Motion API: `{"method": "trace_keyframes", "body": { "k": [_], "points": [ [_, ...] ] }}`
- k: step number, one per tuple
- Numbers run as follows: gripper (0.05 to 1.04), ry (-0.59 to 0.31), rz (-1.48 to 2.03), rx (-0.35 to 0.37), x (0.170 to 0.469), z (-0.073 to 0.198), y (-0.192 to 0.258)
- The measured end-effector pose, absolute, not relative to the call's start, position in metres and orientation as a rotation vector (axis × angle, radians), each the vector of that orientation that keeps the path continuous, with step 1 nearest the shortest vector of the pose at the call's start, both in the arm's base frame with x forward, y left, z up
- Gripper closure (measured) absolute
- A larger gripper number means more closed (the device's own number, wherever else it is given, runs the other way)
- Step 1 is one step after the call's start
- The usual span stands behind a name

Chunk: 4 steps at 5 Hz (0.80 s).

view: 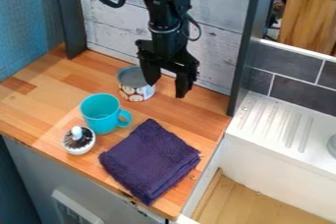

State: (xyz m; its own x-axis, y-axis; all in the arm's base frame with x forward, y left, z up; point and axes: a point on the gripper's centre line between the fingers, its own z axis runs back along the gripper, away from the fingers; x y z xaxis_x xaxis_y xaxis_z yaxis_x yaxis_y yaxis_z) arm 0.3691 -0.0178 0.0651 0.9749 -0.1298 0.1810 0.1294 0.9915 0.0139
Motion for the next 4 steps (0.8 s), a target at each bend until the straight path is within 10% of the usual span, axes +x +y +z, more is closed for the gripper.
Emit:
{"method": "trace_keyframes", "body": {
  "k": [4],
  "points": [
    [0.083, -0.128, -0.033, -0.067, 0.383, 0.032, -0.013]
  ]
}}
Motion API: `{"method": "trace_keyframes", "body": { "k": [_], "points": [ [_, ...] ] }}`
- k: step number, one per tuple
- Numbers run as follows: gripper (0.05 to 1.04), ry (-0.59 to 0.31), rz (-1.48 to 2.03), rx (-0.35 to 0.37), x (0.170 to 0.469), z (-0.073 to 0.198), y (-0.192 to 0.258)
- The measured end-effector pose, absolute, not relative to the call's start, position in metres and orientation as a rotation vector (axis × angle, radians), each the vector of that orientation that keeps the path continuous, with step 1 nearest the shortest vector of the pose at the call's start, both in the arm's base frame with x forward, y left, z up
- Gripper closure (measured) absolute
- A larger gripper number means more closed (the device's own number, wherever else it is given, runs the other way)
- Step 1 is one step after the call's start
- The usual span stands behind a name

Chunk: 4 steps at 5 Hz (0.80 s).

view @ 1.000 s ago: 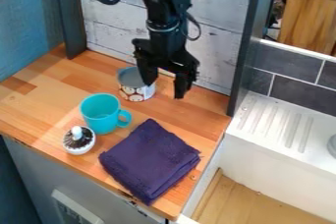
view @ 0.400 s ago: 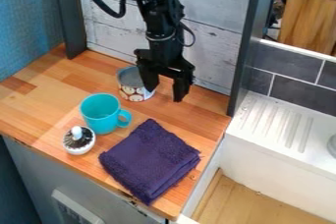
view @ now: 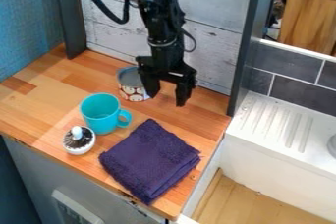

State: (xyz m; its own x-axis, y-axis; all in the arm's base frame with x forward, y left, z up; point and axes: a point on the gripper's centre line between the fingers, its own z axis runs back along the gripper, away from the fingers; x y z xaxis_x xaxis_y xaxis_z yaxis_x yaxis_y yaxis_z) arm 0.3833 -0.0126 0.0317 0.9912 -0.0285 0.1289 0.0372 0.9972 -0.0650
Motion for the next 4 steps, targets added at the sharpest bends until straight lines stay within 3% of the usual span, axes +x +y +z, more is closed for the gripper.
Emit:
{"method": "trace_keyframes", "body": {
  "k": [2, 4],
  "points": [
    [0.083, -0.204, 0.052, -0.042, 0.394, 0.028, 0.0],
    [0.083, -0.283, 0.189, 0.001, 0.397, 0.022, 0.047]
  ]
}}
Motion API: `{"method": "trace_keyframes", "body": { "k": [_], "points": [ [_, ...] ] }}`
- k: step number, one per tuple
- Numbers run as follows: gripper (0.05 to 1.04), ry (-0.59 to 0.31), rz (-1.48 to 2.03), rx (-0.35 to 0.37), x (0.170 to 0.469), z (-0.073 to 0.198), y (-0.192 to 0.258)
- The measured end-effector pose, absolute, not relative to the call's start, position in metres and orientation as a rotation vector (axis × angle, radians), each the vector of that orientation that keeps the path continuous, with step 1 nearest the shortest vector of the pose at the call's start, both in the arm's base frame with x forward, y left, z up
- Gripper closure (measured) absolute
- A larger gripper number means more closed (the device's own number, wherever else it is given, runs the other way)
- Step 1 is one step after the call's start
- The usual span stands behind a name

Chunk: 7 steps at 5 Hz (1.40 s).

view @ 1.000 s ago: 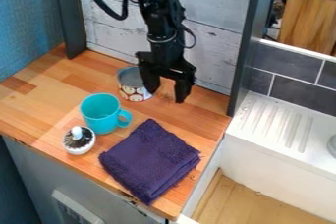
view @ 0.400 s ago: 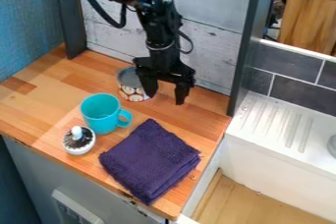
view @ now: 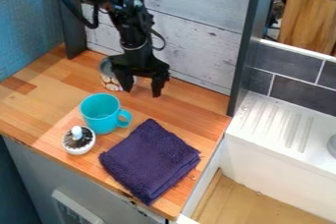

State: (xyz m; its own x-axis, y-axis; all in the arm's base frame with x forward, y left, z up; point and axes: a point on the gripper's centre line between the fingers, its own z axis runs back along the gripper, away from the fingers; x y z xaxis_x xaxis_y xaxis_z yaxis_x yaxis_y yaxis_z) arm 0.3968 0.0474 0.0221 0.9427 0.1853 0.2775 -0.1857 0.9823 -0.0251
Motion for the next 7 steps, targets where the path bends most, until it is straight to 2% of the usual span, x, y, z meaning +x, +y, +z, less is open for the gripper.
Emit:
{"method": "trace_keyframes", "body": {
  "k": [2, 3, 5, 6, 7],
  "points": [
    [0.083, -0.312, 0.346, 0.055, 0.392, 0.024, 0.1],
    [0.083, -0.326, 0.391, 0.056, 0.39, 0.024, 0.113],
    [0.083, -0.33, 0.426, 0.053, 0.38, 0.023, 0.12],
    [0.083, -0.371, 0.426, 0.056, 0.374, 0.036, 0.118],
    [0.083, -0.371, 0.425, 0.058, 0.364, 0.039, 0.115]
  ]
}}
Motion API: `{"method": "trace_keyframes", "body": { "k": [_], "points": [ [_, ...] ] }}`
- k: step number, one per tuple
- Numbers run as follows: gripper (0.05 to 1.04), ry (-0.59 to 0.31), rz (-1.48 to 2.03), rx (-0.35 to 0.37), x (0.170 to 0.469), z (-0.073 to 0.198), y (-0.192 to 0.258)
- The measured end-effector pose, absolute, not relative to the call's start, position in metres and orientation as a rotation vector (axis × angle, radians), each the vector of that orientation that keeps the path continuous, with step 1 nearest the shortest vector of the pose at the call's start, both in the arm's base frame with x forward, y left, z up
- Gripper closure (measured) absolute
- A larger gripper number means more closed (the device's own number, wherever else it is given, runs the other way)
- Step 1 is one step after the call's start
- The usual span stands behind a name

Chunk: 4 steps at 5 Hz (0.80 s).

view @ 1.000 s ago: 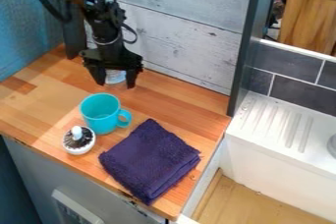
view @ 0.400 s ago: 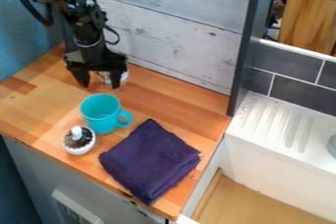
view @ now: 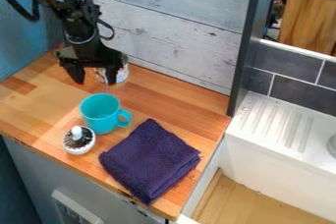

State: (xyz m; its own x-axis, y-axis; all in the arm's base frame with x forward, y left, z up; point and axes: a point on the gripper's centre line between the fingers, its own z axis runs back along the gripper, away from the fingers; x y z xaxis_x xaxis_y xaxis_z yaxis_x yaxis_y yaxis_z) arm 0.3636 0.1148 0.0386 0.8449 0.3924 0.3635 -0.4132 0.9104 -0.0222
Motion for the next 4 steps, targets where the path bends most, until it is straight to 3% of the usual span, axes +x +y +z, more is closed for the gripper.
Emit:
{"method": "trace_keyframes", "body": {
  "k": [2, 4],
  "points": [
    [0.083, -0.302, 0.332, 0.073, 0.341, 0.062, 0.107],
    [0.083, -0.293, 0.133, 0.099, 0.344, 0.076, 0.049]
  ]
}}
